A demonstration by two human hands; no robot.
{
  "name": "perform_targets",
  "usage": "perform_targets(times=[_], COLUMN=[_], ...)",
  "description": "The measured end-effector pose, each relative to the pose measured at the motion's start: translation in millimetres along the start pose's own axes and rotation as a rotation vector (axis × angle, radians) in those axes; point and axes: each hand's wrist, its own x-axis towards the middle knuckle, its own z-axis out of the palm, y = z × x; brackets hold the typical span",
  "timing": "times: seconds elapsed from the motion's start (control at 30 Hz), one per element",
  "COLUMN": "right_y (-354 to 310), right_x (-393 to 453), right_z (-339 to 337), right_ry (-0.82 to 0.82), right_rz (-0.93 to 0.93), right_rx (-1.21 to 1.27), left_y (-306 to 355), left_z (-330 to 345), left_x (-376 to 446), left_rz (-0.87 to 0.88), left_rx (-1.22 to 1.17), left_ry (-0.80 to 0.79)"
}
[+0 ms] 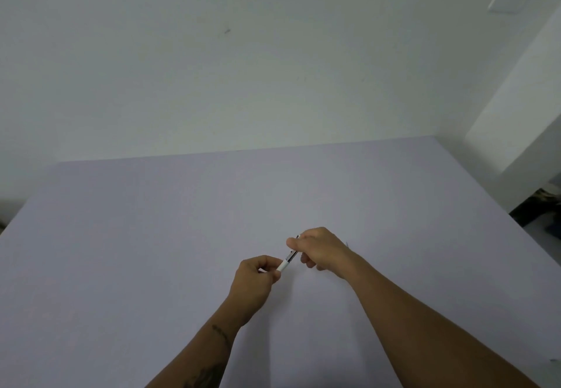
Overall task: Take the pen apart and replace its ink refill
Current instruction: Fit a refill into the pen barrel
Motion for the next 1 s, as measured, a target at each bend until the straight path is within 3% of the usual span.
perform_targets(times=[0.3, 0.6, 0.8, 1.0], right_y=[4.8, 8.3, -1.5, 0.8], right_x=[8.7, 9.0, 3.7, 4.4], right_z=[0.0, 7.9, -2.9, 3.3], right_ry=[0.035, 0.077, -0.034, 0.005], right_rz=[-0.107, -0.071, -0.035, -0.073], right_rx=[0.019, -0.12, 0.126, 0.18], left_y=[4.3, 6.8, 6.6, 9.9], left_z=[-1.1, 1.9, -1.6, -2.7], left_x=[2.4, 3.0, 3.8, 1.7], left_rz=[-0.014, -0.018, -0.029, -0.016], left_rx=[-0.018, 0.007, -0.027, -0.048], left_ry=[0.027, 0.019, 0.015, 0.018])
